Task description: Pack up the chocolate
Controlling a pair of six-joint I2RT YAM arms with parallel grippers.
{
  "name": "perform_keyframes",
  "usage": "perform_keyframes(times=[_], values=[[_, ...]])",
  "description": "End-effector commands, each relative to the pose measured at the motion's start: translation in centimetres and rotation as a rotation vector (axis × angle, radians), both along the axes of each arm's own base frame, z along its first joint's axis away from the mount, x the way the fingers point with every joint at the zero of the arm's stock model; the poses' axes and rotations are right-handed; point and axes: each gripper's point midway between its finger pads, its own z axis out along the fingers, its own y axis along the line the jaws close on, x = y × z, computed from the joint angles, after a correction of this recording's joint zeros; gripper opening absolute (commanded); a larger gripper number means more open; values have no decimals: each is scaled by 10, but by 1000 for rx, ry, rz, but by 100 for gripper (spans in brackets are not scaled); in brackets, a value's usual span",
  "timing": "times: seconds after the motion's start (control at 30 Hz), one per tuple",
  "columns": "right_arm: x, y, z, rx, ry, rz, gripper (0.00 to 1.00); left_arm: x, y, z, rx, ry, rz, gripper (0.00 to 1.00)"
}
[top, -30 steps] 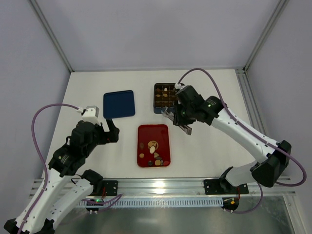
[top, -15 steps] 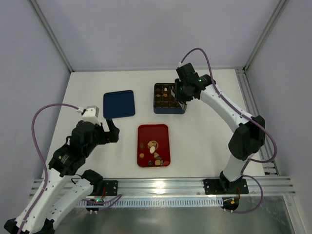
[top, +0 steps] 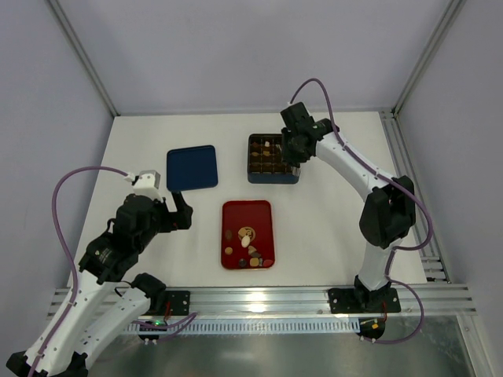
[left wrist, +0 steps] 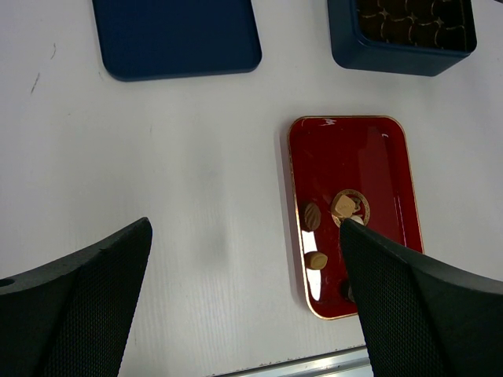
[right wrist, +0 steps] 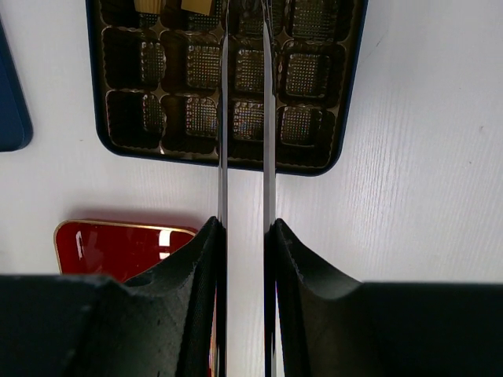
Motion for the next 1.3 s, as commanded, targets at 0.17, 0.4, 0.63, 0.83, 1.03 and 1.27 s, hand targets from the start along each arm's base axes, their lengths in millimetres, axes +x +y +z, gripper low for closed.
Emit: perform_keyframes(times=[0.17,0.4,0.63,0.83,1.03,1.27], values=[[20,2,13,10,-75,-13,33,4,0,2,-4,-14,16,100],[21,2,14,16,-77,-15,44,4,0,1,-2,-11,15,99],[21,2,16,17,-79,-14,45,4,0,1,-2,-10,16,100],[18,-2,34,34,-111,-21,45,4,0,1,-3,-11,16,100],[5,-19,52,45,-141,-50,45,4,0,1,-3,-9,15,100],[-18,-93,40,87,-154,-204,45,3,-2,2,-9,-14,3,100]])
